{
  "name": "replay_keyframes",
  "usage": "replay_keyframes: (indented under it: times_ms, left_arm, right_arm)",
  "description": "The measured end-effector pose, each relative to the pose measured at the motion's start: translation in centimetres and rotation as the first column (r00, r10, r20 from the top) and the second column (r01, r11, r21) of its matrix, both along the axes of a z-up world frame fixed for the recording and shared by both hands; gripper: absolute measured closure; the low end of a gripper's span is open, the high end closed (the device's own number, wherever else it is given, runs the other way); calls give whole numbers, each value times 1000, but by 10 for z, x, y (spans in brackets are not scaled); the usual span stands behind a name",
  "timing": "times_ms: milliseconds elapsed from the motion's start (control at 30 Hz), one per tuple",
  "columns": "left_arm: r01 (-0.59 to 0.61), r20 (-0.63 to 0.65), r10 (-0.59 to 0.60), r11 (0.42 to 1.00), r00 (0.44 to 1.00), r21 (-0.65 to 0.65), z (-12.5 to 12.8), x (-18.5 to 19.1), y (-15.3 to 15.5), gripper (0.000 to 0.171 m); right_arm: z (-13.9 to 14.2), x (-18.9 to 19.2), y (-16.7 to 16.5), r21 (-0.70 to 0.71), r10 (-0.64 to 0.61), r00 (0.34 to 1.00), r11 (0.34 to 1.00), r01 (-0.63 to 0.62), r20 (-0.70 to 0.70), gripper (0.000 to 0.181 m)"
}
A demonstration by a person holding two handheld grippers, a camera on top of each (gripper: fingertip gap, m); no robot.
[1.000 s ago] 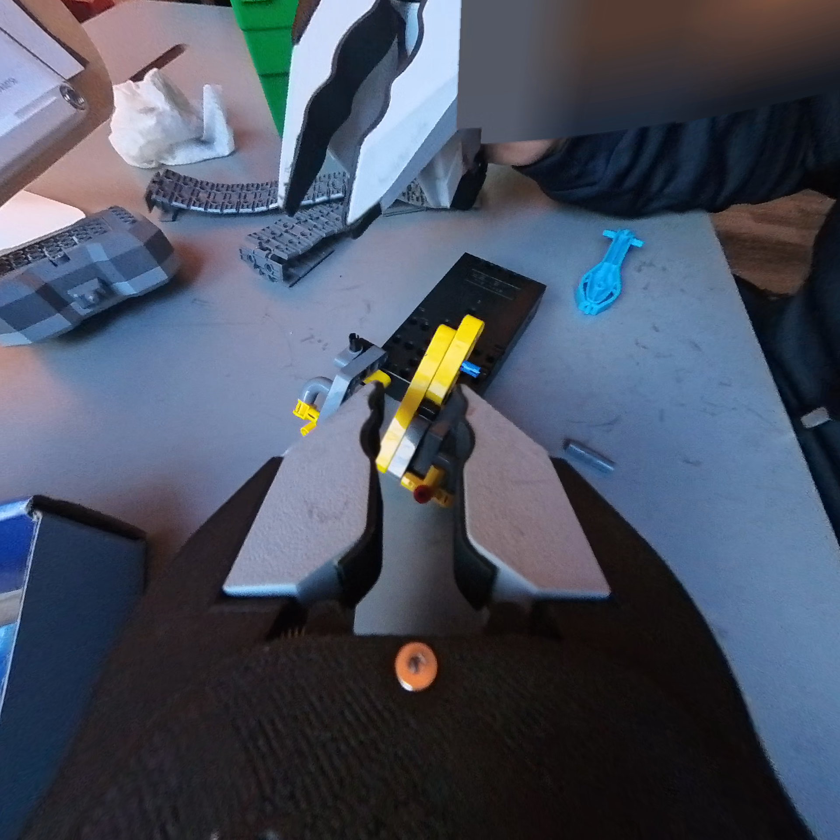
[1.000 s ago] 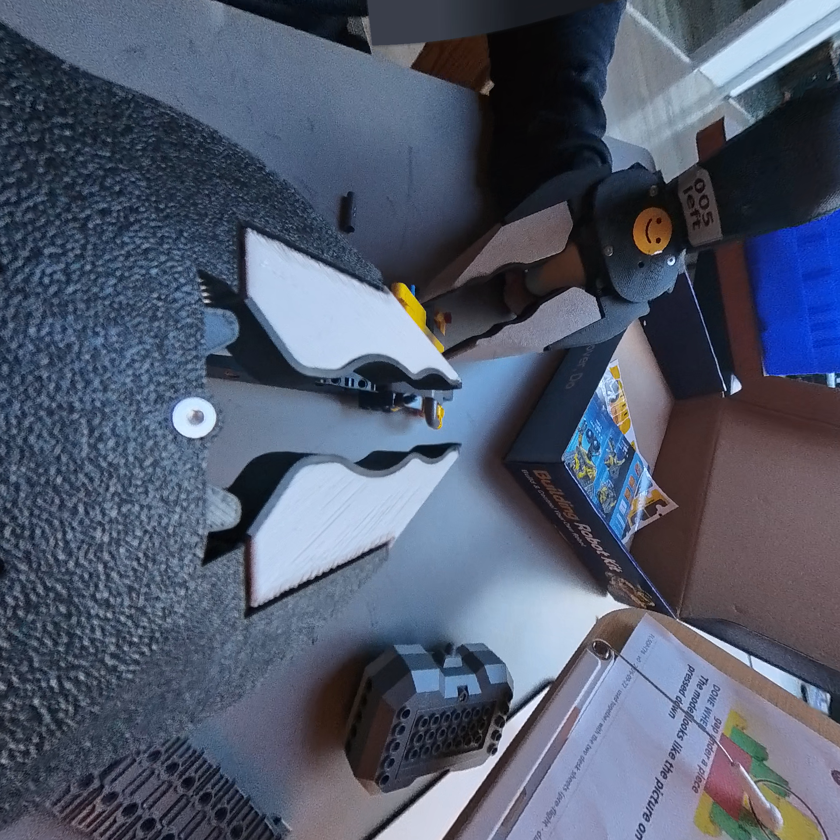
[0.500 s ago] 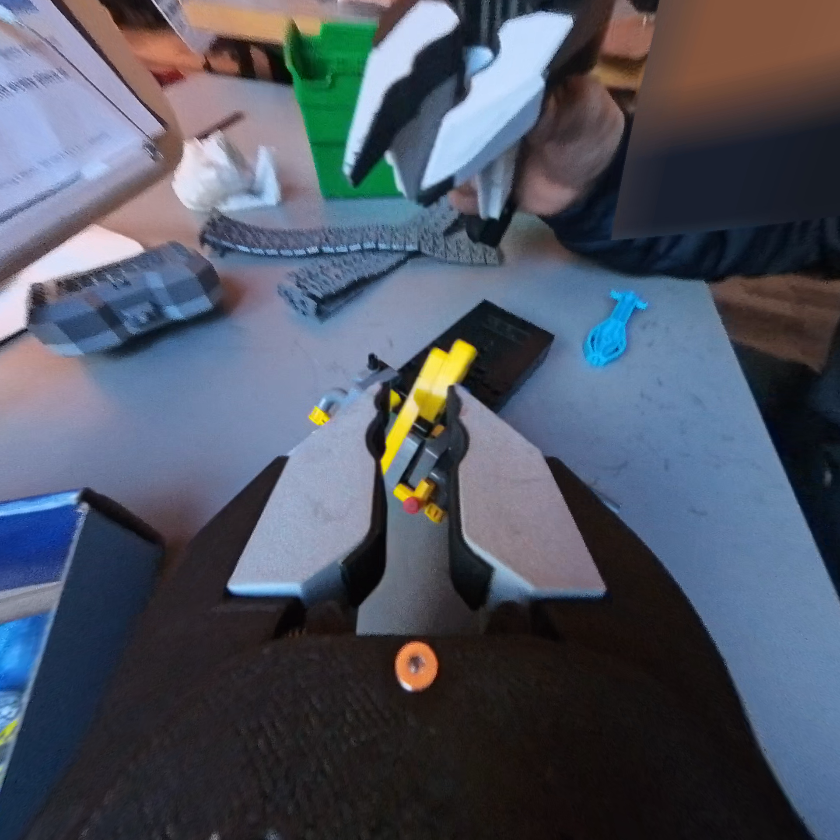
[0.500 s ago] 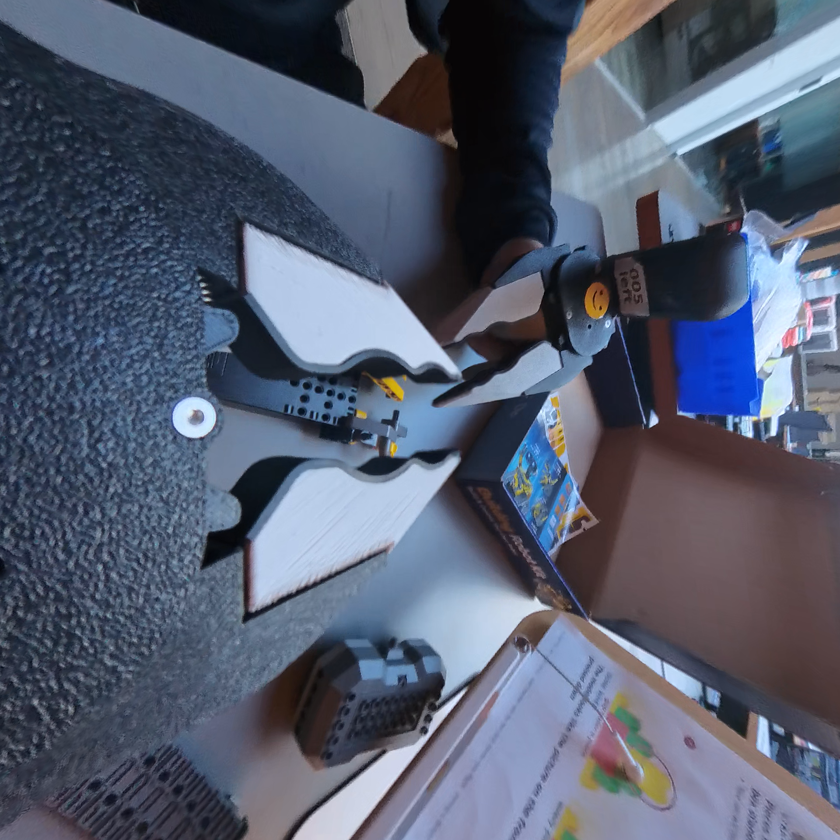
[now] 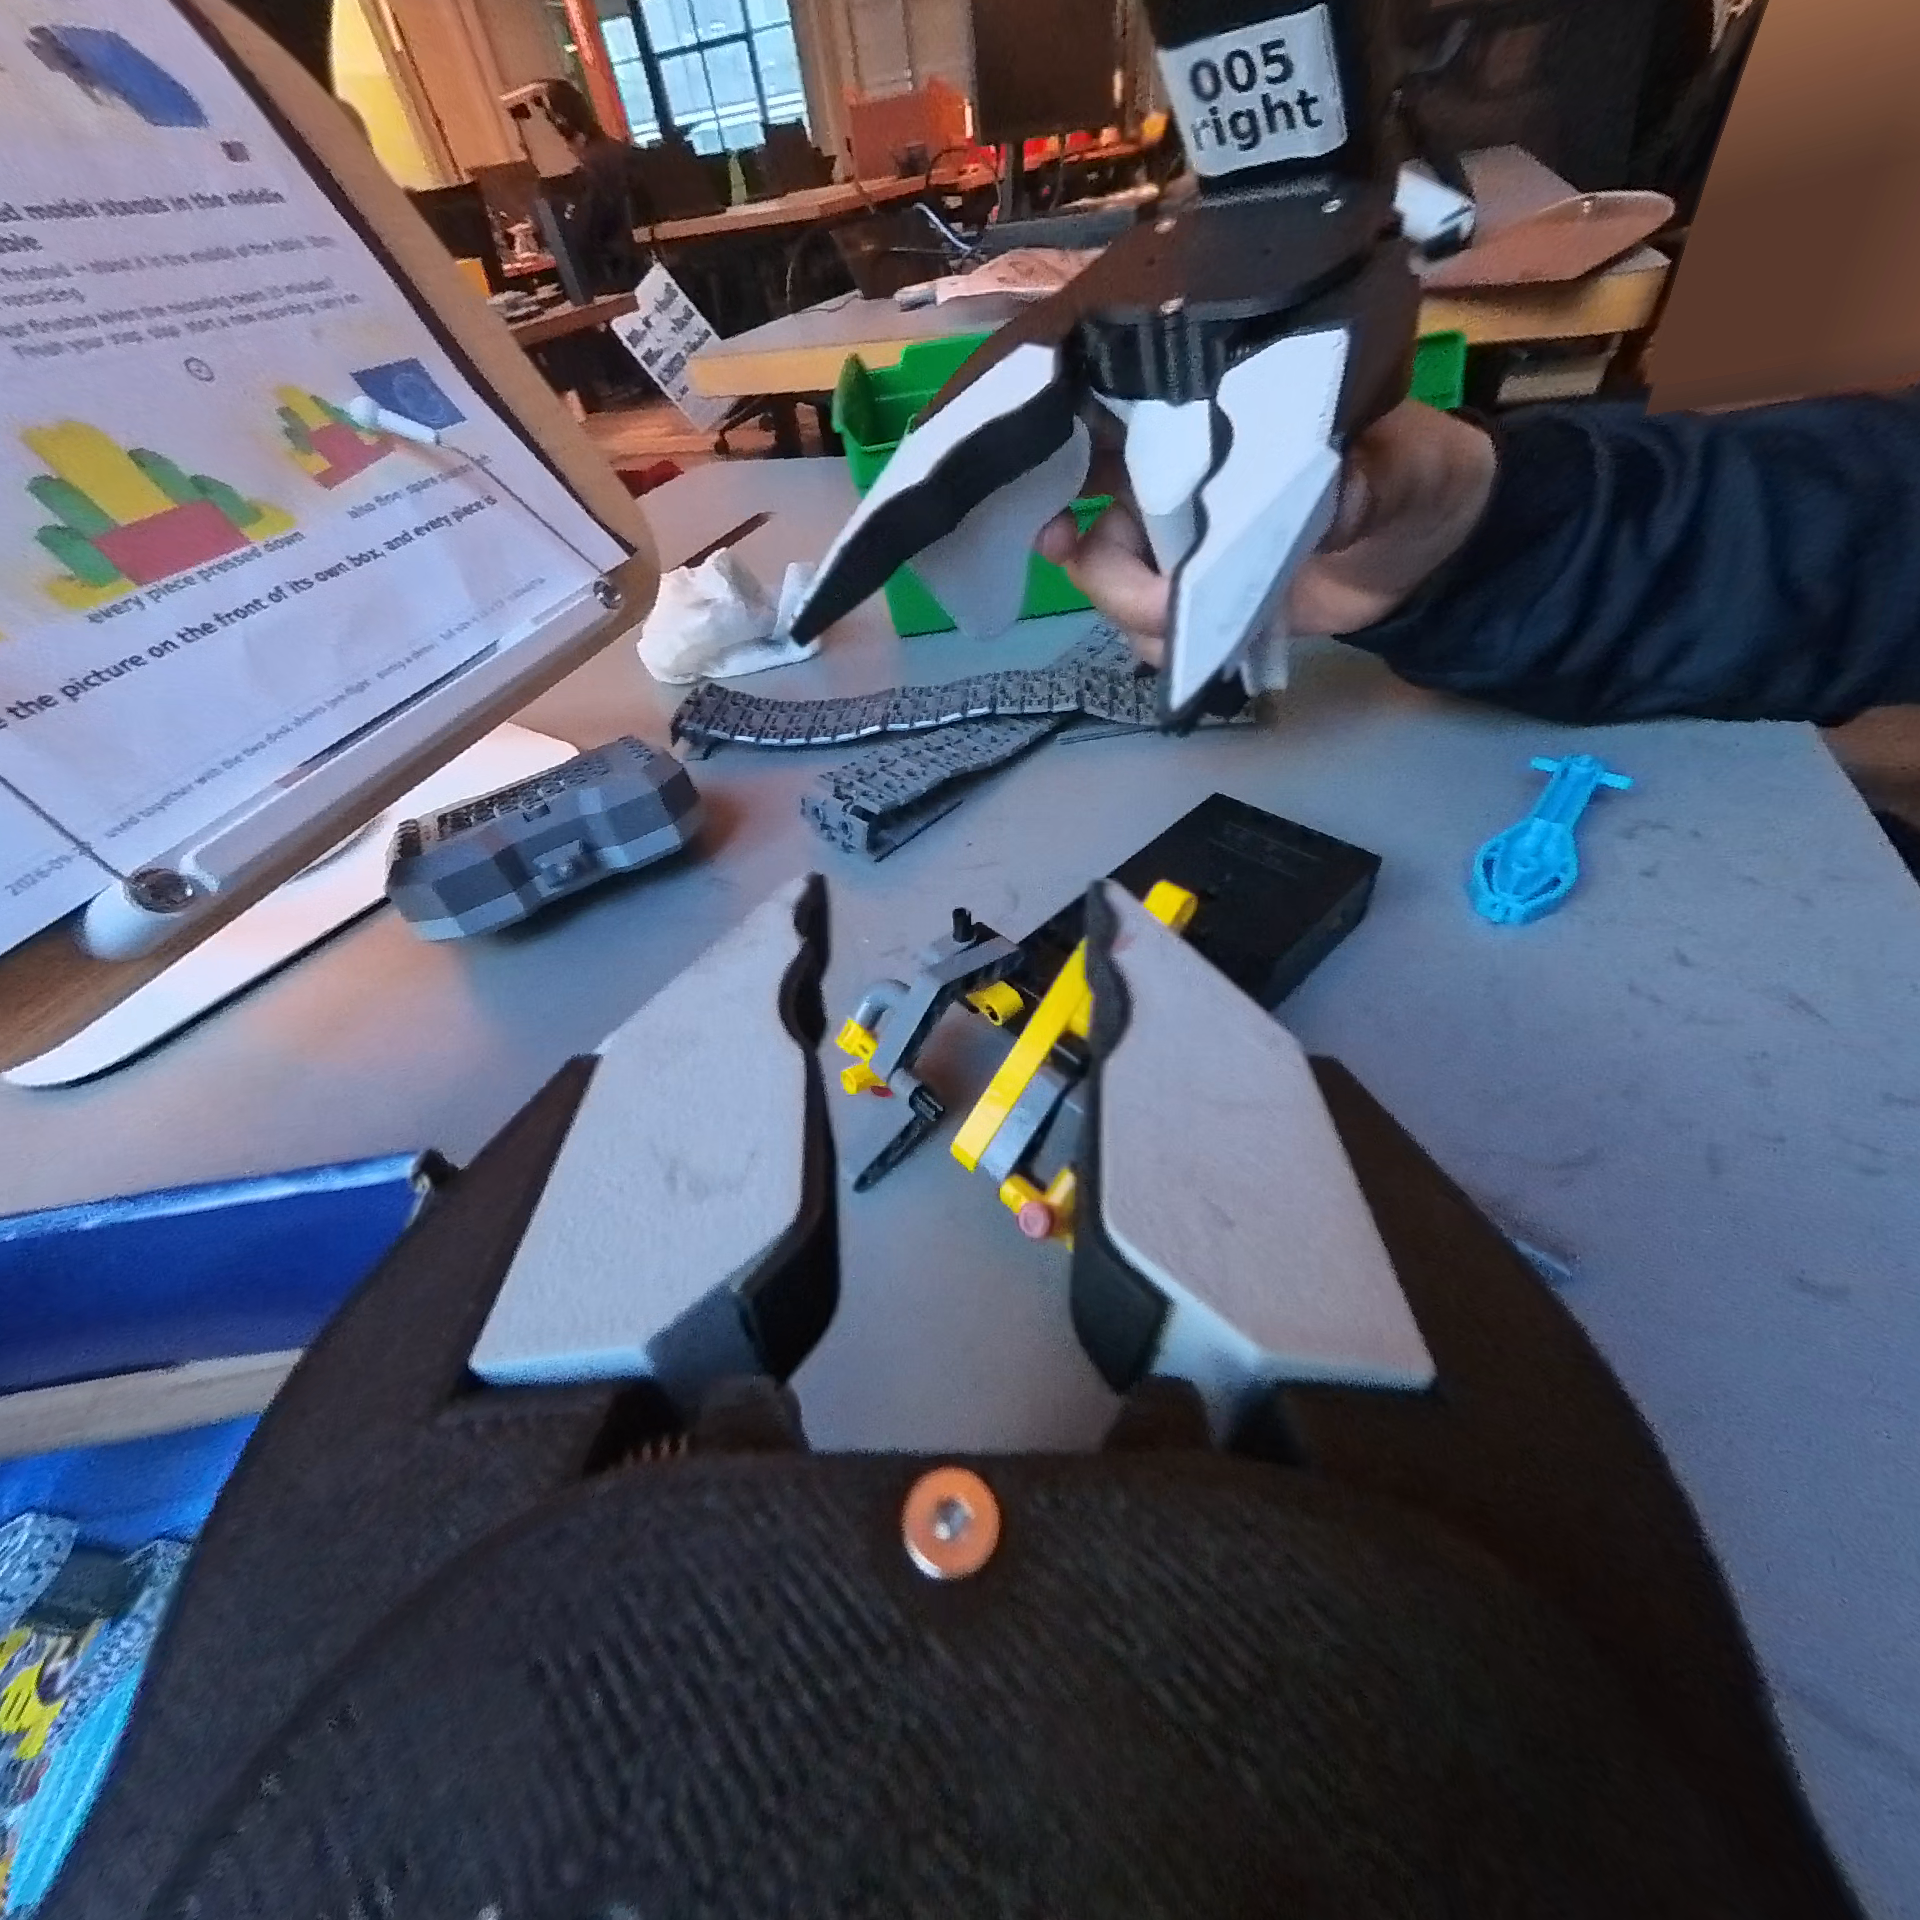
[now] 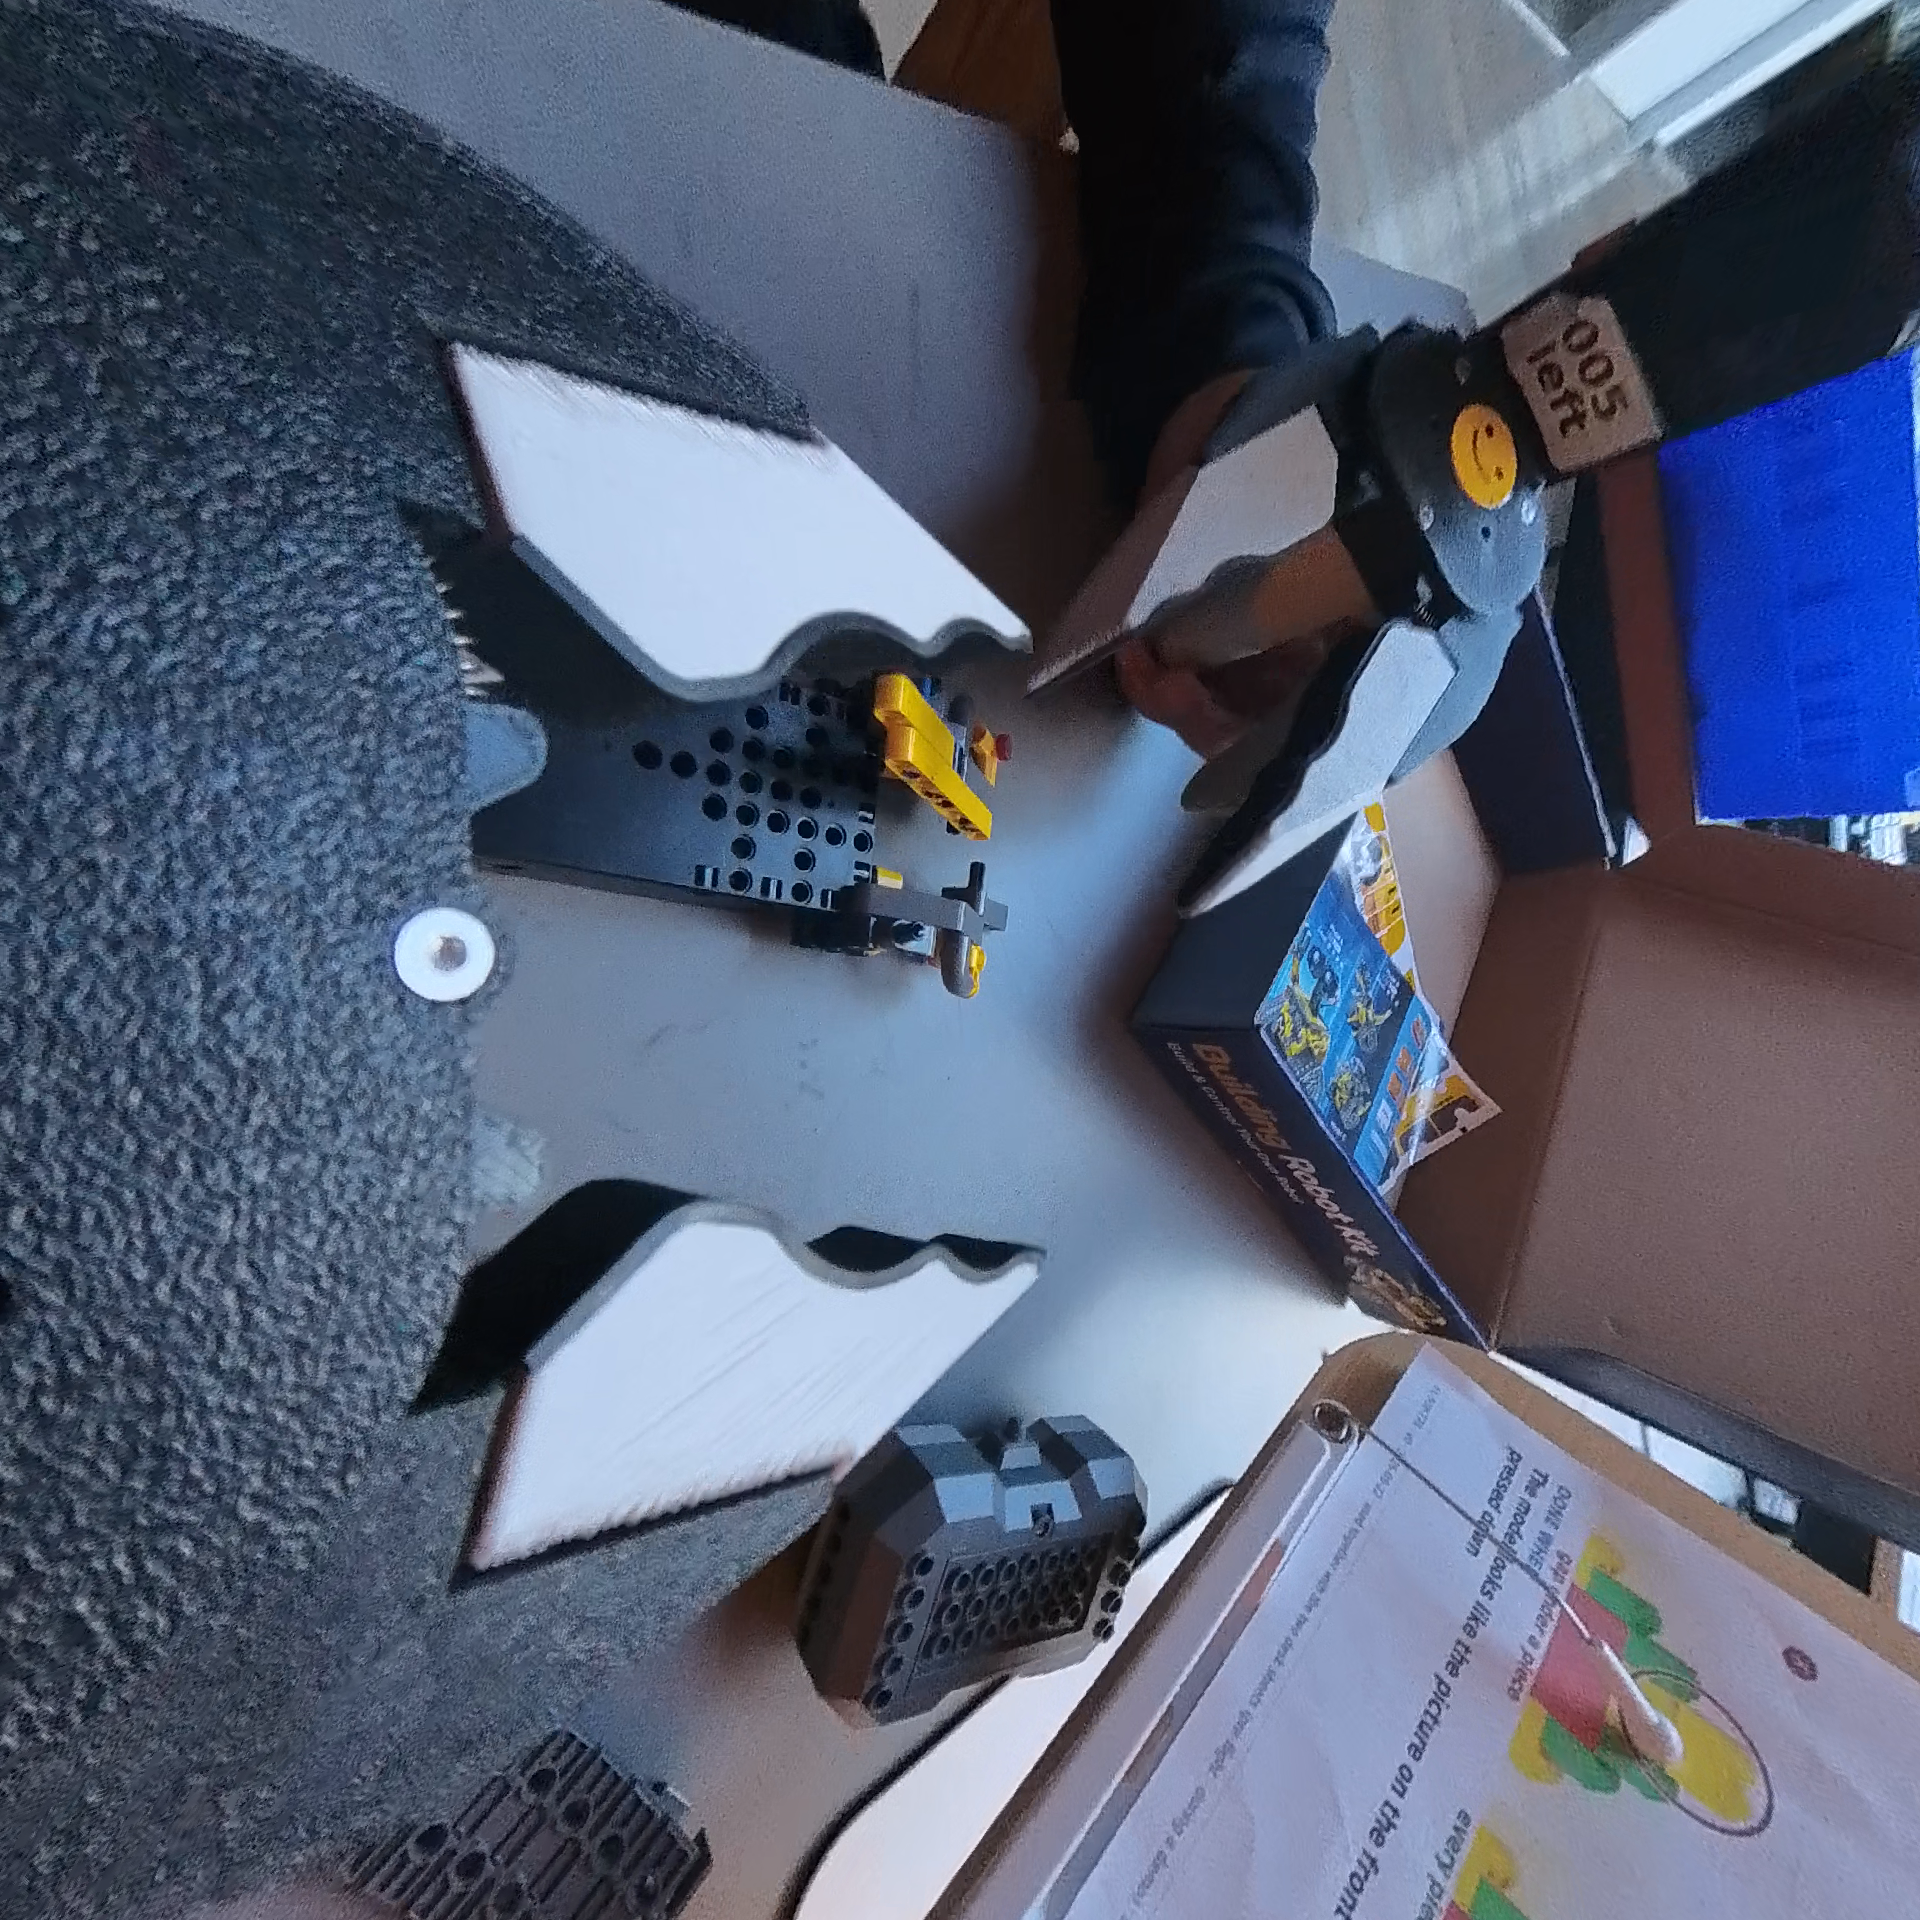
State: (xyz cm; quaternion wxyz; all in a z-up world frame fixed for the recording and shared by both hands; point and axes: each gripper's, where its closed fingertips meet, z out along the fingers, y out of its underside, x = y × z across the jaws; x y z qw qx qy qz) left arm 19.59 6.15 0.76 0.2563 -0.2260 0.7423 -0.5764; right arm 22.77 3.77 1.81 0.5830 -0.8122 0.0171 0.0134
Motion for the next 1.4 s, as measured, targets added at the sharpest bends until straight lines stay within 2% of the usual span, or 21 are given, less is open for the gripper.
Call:
replay_keyframes:
  times_ms: [33, 100, 167, 233, 300, 367, 433, 500, 533, 567, 600, 700, 767, 800, 867, 967, 1000, 1100, 1200, 1300, 1400]
  left_arm:
    - [-18, 6, 18, 1000, 1000, -1, 0, 2, -1, 115]
    - [-28, 29, 28, 1000, 999, 5, 2, 2, -2, 115]
    - [-50, 67, 51, 999, 996, -6, 6, 2, 0, 118]
    - [-81, 96, 88, 994, 992, -70, 16, 5, 5, 108]
    - [-74, 67, 81, 993, 994, -93, 17, 5, 5, 111]
    - [-82, 6, 82, 996, 997, -32, 5, 5, 4, 124]
    - [-37, -8, 37, 999, 999, 0, 0, -1, -4, 149]
    - [-61, 0, 61, 998, 998, 19, -1, 2, -4, 154]
    - [-68, -11, 69, 997, 998, 46, -5, 2, -2, 168]
    - [-85, -27, 86, 995, 996, 59, -8, 4, 2, 171]
    - [-97, -54, 100, 994, 994, 52, -10, 5, 5, 171]
    - [-110, -117, 108, 994, 987, -7, -9, 7, 14, 171]
    - [-112, -120, 108, 994, 987, -19, -8, 7, 17, 171]
    - [-112, -126, 109, 994, 986, -17, -9, 6, 17, 171]
    - [-111, -125, 110, 994, 986, -1, -10, 6, 19, 171]
    - [-120, -110, 119, 993, 987, -1, -9, 6, 20, 171]
    - [-126, -112, 124, 992, 986, -5, -9, 7, 21, 171]
    - [-185, -145, 179, 982, 973, -30, -9, 15, 27, 143]
    - [-231, -152, 218, 970, 964, -73, -4, 21, 33, 134]
    - [-243, -163, 228, 967, 960, -82, -4, 24, 35, 132]
    - [-246, -146, 242, 969, 959, -11, -11, 24, 34, 122]
  right_arm:
    - [-2, 2, 1, -9, -18, 1000, 1000, 18, 13, 76]
    - [-5, 4, 2, -17, -42, 998, 999, 43, 46, 76]
    - [-7, 7, 3, -18, -69, 996, 997, 70, 58, 85]
    - [-8, 10, 4, -30, -98, 995, 995, 99, 32, 88]
    - [-5, 15, 2, -25, -130, 990, 991, 132, 62, 90]
    - [-7, 16, -2, -50, -134, 990, 989, 136, 38, 79]
    - [-12, 18, -8, -86, -124, 992, 989, 121, -28, 74]
    - [-7, 0, -12, -51, 15, 992, 998, -22, -123, 75]
    - [0, -2, -14, -9, 40, 988, 999, -42, -149, 82]
    - [5, -3, -16, 13, 53, 986, 999, -52, -160, 107]
    - [7, -5, -19, 18, 71, 984, 997, -69, -161, 116]
    - [16, -1, -21, 56, 55, 987, 997, -47, -151, 96]
    - [14, 10, -20, 47, -16, 992, 999, 22, -129, 57]
    - [11, 18, -19, 32, -72, 992, 997, 75, -100, 55]
    - [2, 27, -20, -14, -132, 991, 991, 132, -27, 79]
    - [-1, 18, -19, -41, -110, 992, 993, 108, -54, 80]
    - [3, 16, -18, -17, -105, 992, 994, 104, -66, 81]
    - [16, 22, -19, 70, -120, 992, 991, 117, 43, 75]
    - [6, 34, -21, 21, -159, 978, 987, 157, 136, 62]
    - [3, 54, -21, 35, -281, 954, 960, 279, 103, 67]
    - [4, 49, -22, 30, -271, 961, 963, 270, 58, 68]
